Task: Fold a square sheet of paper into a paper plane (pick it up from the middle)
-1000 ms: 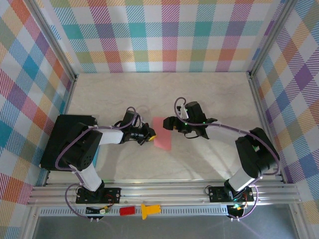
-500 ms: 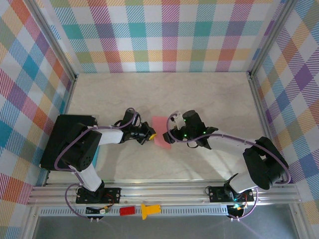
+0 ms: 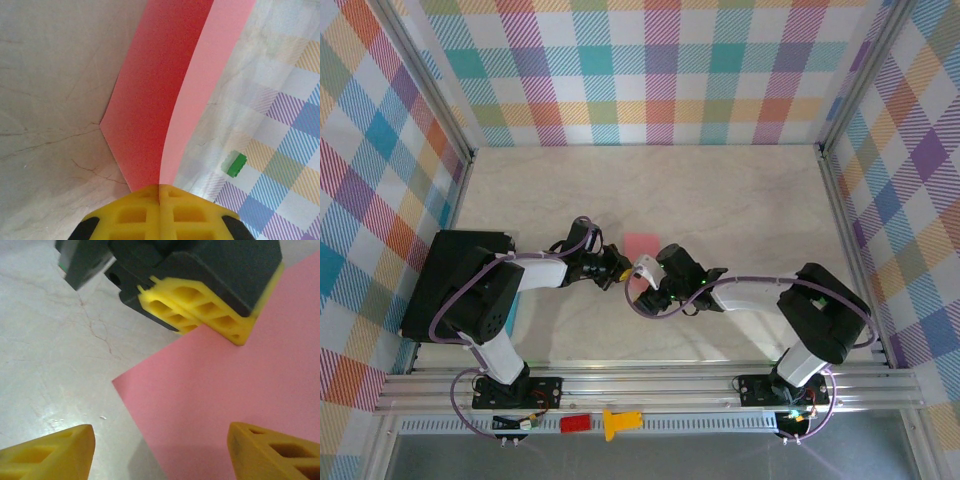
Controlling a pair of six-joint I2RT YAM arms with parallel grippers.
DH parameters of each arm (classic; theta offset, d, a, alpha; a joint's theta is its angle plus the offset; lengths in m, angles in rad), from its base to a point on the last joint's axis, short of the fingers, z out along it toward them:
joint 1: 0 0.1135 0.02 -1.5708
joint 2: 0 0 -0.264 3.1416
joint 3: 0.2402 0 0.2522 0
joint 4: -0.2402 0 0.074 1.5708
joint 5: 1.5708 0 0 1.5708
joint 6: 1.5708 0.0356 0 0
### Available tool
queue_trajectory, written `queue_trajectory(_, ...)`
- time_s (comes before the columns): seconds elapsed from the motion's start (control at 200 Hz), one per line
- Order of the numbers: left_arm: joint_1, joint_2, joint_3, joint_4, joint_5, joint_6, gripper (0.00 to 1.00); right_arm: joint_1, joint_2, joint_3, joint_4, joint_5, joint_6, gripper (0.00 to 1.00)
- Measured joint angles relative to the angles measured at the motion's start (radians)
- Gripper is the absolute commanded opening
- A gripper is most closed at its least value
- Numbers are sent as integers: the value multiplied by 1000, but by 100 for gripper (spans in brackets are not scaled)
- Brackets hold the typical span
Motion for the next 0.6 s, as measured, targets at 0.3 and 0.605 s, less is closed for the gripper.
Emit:
queue_trajectory(0.3,0,0,4,-1,0,0,0,0,7,0,45,85,-40,46)
queue_trajectory(0.605,0,0,11,-3,0,0,0,0,-2,0,62,89,-38,41)
